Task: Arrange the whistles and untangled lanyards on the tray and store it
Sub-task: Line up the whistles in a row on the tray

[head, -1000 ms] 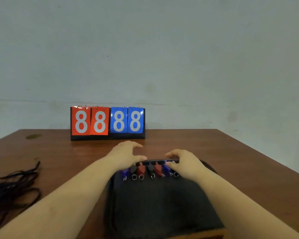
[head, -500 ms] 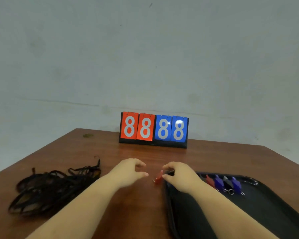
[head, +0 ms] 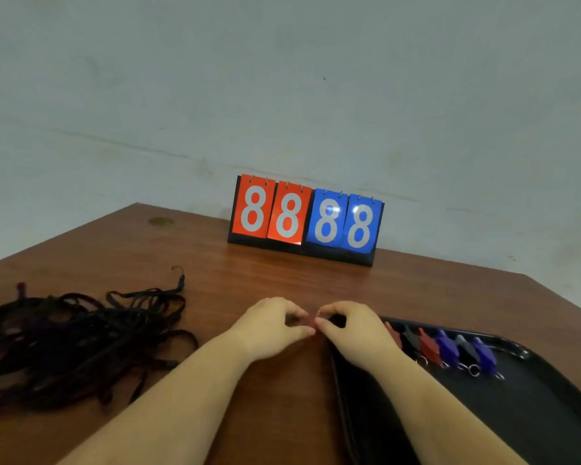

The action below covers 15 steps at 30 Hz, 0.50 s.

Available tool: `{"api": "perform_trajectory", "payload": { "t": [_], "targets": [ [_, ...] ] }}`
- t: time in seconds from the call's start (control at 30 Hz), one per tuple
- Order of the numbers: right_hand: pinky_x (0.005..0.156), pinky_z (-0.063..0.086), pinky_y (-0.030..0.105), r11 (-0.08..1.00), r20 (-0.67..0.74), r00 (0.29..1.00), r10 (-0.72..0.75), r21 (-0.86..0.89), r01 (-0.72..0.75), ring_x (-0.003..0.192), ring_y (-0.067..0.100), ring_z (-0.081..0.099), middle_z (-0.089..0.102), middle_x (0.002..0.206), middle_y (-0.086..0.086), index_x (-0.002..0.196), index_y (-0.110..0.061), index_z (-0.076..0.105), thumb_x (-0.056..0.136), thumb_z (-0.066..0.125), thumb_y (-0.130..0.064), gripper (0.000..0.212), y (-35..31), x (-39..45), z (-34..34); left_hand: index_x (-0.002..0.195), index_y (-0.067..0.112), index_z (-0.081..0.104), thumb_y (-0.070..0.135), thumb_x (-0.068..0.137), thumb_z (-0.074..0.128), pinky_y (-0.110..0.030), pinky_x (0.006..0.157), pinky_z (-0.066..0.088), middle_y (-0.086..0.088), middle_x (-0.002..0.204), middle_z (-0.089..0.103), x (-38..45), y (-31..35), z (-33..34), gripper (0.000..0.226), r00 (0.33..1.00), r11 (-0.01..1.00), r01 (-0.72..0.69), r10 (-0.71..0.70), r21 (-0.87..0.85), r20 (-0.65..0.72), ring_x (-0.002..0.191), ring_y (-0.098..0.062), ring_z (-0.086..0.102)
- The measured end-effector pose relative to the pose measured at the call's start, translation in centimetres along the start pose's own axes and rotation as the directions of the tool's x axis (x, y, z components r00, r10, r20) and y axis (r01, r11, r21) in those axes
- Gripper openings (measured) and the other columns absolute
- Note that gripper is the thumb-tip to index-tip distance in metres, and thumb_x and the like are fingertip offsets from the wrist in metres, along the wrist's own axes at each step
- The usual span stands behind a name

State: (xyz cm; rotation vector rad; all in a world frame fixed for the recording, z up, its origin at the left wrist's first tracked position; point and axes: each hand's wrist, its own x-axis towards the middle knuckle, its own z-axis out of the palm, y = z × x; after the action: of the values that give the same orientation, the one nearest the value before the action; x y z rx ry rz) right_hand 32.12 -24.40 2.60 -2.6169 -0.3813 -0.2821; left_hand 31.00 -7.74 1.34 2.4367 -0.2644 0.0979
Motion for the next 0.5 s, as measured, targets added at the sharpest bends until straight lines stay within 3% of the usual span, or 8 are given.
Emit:
{"api": "perform_trajectory", "payload": {
  "t": [0.07,0.17,0.27,0.4,0.5],
  "targets": [
    [0.099,0.041,0.03,1.0,0.014,1.0,-0.018,-0.025,0.018,0.11,0.015,0.058,0.069,0.113,-0.005,0.107,-0.022,0.07,0.086,0.061,-0.035,0.026,-0.32,-0.16,0.01,0.122,0.024,0.061,0.047,0.082,0.064,-0.024,0.097,0.041,0.005,0.126,0.06,-0.13,0.06,-0.04,0.046,1.0,1.0,-0.008,0.008,0.01,0.003,0.115,-0.011,0.054],
    [0.111,0.03,0.04,0.999,0.044,0.999,-0.03,-0.027,0.031,0.117,0.014,0.055,0.066,0.119,-0.008,0.117,-0.026,0.064,0.088,0.058,-0.035,0.032,-0.63,-0.26,-0.04,0.124,0.026,0.059,0.047,0.081,0.065,-0.027,0.1,0.041,0.006,0.128,0.058,-0.29,-0.08,-0.09,0.049,1.0,1.0,-0.006,0.006,0.002,0.01,0.117,-0.011,0.053],
    [0.117,0.016,0.037,0.999,0.07,0.997,-0.039,0.001,0.039,0.12,0.009,0.052,0.063,0.123,-0.011,0.125,-0.029,0.057,0.091,0.055,-0.032,0.034,-0.71,-0.26,-0.07,0.124,0.027,0.058,0.044,0.081,0.067,-0.025,0.098,0.043,0.008,0.125,0.061,-0.5,-0.19,-0.36,0.047,1.0,0.999,-0.008,0.008,-0.035,0.006,0.111,-0.006,0.056],
    [0.112,0.031,0.039,0.988,0.062,0.997,-0.037,0.153,0.027,0.11,0.004,0.057,0.066,0.111,-0.013,0.124,-0.03,0.056,0.09,0.056,-0.025,0.034,-0.77,-0.46,-0.11,0.126,0.027,0.057,0.033,0.082,0.068,-0.018,0.093,0.043,0.009,0.116,0.066,-0.78,-0.12,-0.61,0.046,1.0,0.996,-0.017,0.015,-0.087,-0.026,0.104,-0.003,0.059],
    [0.097,0.044,0.025,0.971,0.041,0.999,-0.03,0.239,0.019,0.105,0.002,0.057,0.065,0.1,-0.018,0.123,-0.032,0.055,0.09,0.058,-0.024,0.035,-0.67,-0.74,-0.23,0.124,0.028,0.059,0.031,0.08,0.071,-0.025,0.096,0.046,0.011,0.11,0.068,-0.73,0.0,-0.69,0.045,0.998,0.987,-0.01,0.001,-0.16,-0.056,0.102,-0.003,0.06]
  ]
}}
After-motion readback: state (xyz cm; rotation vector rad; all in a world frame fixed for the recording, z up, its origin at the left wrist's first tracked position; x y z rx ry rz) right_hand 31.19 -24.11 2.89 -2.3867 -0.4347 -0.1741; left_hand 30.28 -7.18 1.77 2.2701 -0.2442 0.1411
